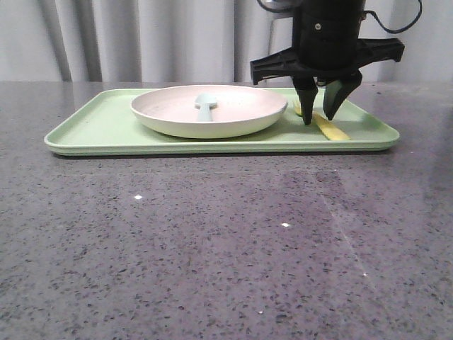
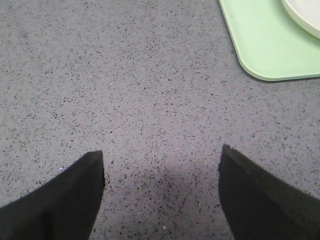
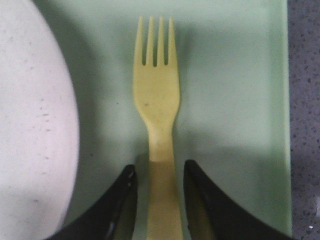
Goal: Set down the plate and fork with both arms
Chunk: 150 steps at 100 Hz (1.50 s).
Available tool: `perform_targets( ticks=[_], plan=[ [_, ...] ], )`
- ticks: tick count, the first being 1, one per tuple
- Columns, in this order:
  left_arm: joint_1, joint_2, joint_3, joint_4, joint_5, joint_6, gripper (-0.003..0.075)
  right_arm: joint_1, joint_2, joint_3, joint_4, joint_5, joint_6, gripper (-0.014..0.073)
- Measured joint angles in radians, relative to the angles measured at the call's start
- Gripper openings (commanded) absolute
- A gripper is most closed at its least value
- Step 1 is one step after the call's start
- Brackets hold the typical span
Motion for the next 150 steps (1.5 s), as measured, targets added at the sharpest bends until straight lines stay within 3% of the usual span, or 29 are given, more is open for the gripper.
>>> perform_targets(
  ticks=[28, 88, 124, 150],
  plan=[
    [0.000, 0.000, 0.000, 0.000, 0.000, 0.000, 0.0472, 0.000, -0.049, 0.002, -0.026, 0.030, 0.000, 0.0364],
    [0.000, 0.000, 0.000, 0.000, 0.000, 0.000, 0.0472, 0.000, -0.446, 0.025, -0.145, 0.072, 0.000, 0.0364],
    [0.000, 0.000, 0.000, 0.000, 0.000, 0.000, 0.0472, -0.019, -0.713, 0.338, -0.197, 0.027, 0.002, 0.0364],
    [0.000, 0.000, 0.000, 0.000, 0.000, 0.000, 0.0472, -0.134, -0.938, 0.524, -0.202, 0.008, 0.002, 0.0363]
  ],
)
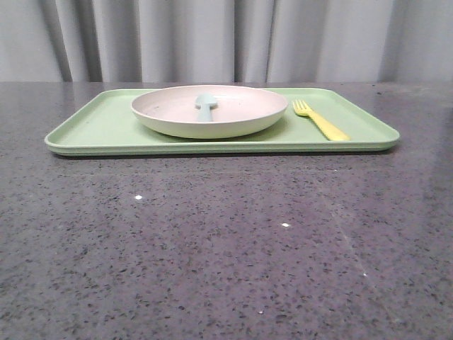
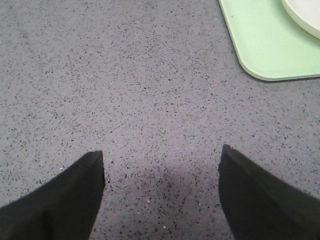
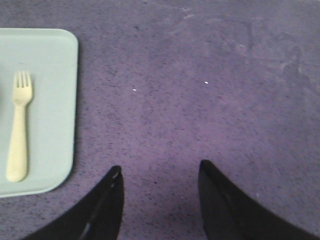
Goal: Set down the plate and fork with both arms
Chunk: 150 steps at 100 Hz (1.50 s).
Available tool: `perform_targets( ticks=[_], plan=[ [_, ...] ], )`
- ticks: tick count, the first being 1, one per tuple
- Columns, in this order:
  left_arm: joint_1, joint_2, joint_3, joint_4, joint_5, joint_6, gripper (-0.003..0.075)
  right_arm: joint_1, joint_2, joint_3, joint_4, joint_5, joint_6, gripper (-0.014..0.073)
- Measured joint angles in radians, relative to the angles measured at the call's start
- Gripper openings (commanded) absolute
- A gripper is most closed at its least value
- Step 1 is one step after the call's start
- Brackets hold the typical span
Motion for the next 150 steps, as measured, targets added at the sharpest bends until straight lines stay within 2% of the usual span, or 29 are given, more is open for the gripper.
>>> perform_targets(
  ticks=[17, 60, 82, 104, 114, 121, 127, 137, 140, 150],
  plan=[
    [0.000, 0.000, 0.000, 0.000, 0.000, 0.000, 0.0472, -0.055, -0.137, 0.098, -0.006, 0.000, 0.000, 0.0363],
    [0.000, 0.000, 0.000, 0.000, 0.000, 0.000, 0.0472, -0.055, -0.431, 0.306, -0.008, 0.073, 0.000, 0.0363],
    [0.000, 0.000, 0.000, 0.000, 0.000, 0.000, 0.0472, -0.055, -0.487, 0.336, -0.008, 0.141, 0.000, 0.0363],
    [0.000, 0.000, 0.000, 0.000, 0.000, 0.000, 0.0468, -0.055, -0.487, 0.336, -0.006, 0.151, 0.000, 0.0355],
    [0.000, 0.000, 0.000, 0.000, 0.000, 0.000, 0.0414, -0.055, -0.487, 0.336, -0.006, 0.151, 0.000, 0.0272],
    [0.000, 0.000, 0.000, 0.000, 0.000, 0.000, 0.0359, -0.055, -0.487, 0.336, -0.006, 0.151, 0.000, 0.0160],
    [0.000, 0.000, 0.000, 0.000, 0.000, 0.000, 0.0292, -0.055, -0.487, 0.336, -0.006, 0.151, 0.000, 0.0043],
    [0.000, 0.000, 0.000, 0.000, 0.000, 0.000, 0.0177, -0.055, -0.487, 0.336, -0.006, 0.151, 0.000, -0.0101],
    [0.000, 0.000, 0.000, 0.000, 0.000, 0.000, 0.0136, -0.055, -0.487, 0.336, -0.006, 0.151, 0.000, -0.0126],
    [0.000, 0.000, 0.000, 0.000, 0.000, 0.000, 0.0019, -0.055, -0.487, 0.336, -0.006, 0.151, 0.000, -0.0119]
  ],
)
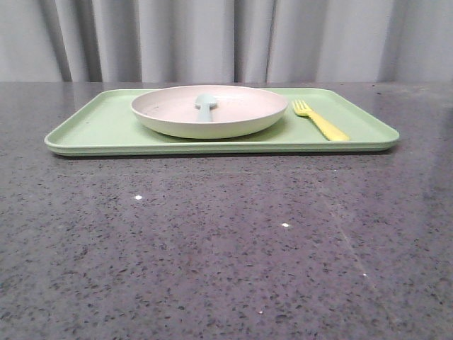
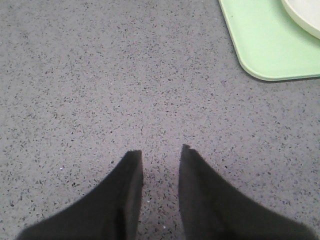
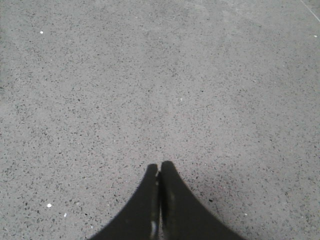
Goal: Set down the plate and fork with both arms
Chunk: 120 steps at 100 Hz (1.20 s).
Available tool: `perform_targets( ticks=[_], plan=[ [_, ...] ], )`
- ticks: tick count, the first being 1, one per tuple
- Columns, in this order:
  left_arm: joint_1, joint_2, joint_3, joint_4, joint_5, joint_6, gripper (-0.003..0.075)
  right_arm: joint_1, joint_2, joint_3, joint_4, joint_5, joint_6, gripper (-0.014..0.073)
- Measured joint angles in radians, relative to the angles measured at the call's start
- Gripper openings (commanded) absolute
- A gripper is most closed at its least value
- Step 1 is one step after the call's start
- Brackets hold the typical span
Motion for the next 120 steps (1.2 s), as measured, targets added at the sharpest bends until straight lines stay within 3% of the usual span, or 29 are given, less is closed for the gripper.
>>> perform_targets(
  ticks=[4, 120],
  plan=[
    [0.000, 0.000, 0.000, 0.000, 0.000, 0.000, -0.0022, 0.000, 0.000, 0.000, 0.000, 0.000, 0.000, -0.0119],
    [0.000, 0.000, 0.000, 0.000, 0.000, 0.000, -0.0020, 0.000, 0.000, 0.000, 0.001, 0.000, 0.000, -0.0119]
  ],
)
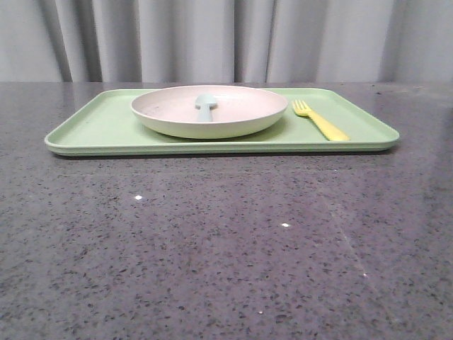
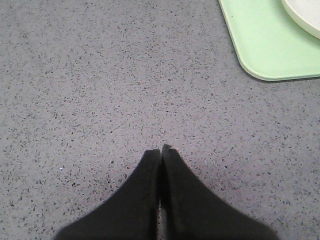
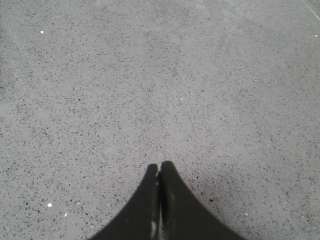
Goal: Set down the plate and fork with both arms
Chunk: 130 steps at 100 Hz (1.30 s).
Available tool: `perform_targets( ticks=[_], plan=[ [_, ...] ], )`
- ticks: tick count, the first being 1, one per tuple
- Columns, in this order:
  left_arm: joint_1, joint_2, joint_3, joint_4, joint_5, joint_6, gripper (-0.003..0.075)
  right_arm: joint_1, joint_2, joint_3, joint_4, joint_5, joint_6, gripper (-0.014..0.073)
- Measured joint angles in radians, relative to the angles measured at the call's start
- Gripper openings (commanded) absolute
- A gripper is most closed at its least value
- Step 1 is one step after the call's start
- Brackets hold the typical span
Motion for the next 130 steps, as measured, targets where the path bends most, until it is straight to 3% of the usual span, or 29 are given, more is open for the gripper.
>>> perform_targets(
  ticks=[16, 31, 71, 97, 130],
  plan=[
    [0.000, 0.000, 0.020, 0.004, -0.085, 0.000, -0.0020, 0.000, 0.000, 0.000, 0.000, 0.000, 0.000, -0.0119],
    [0.000, -0.018, 0.096, 0.004, -0.303, 0.000, -0.0020, 0.000, 0.000, 0.000, 0.000, 0.000, 0.000, -0.0119],
    [0.000, -0.245, 0.514, 0.004, -0.750, 0.000, -0.0020, 0.000, 0.000, 0.000, 0.001, 0.000, 0.000, -0.0119],
    [0.000, -0.421, 0.711, 0.004, -0.813, 0.000, -0.0020, 0.000, 0.000, 0.000, 0.001, 0.000, 0.000, -0.0119],
    [0.000, -0.570, 0.717, 0.037, -0.820, 0.000, -0.0020, 0.000, 0.000, 0.000, 0.001, 0.000, 0.000, -0.0119]
  ],
)
